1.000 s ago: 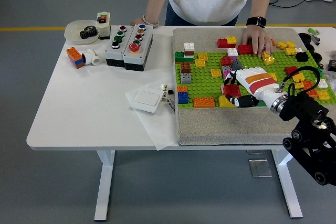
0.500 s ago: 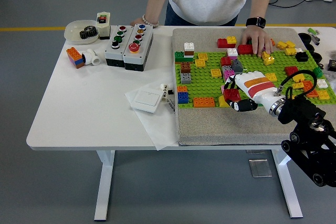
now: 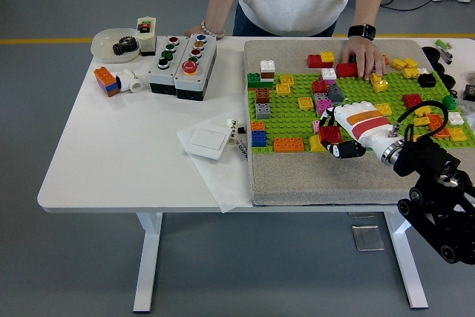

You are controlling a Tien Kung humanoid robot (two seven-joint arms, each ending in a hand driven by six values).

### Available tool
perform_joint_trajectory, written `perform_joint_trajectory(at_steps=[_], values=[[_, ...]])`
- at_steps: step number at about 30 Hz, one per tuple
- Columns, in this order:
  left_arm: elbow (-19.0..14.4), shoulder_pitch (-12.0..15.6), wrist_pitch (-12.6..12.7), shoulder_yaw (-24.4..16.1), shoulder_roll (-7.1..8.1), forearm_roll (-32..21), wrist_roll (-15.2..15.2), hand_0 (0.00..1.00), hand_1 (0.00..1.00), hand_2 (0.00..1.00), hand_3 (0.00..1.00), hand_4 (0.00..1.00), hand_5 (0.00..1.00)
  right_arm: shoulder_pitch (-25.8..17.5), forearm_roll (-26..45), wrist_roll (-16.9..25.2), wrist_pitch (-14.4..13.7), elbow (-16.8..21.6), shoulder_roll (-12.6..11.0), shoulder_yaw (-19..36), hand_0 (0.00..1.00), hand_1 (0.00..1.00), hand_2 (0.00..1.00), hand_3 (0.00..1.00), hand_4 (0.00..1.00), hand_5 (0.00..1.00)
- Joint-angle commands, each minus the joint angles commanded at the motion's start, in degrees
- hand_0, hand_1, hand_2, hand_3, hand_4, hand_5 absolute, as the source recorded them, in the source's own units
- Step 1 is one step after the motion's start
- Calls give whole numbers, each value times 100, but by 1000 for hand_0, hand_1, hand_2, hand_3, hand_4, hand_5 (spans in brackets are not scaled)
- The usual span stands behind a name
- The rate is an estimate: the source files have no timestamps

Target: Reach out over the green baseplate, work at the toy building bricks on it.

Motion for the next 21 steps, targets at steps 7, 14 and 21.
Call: perform_joint_trajectory(at_steps=[7,14,21], values=[[-4,1,-2,2,2,5,3,802,812,825,652,663,641,-41,60,-26,-17,-55,50,35,471,481,543,542,680,134],[-7,-2,-3,7,3,-1,4,802,812,825,653,663,642,-97,123,-20,-19,-106,84,71,471,481,543,543,675,129],[-8,-1,-1,18,4,-23,-5,802,813,824,653,663,642,-132,152,-12,14,-101,70,90,472,482,546,545,676,130]])
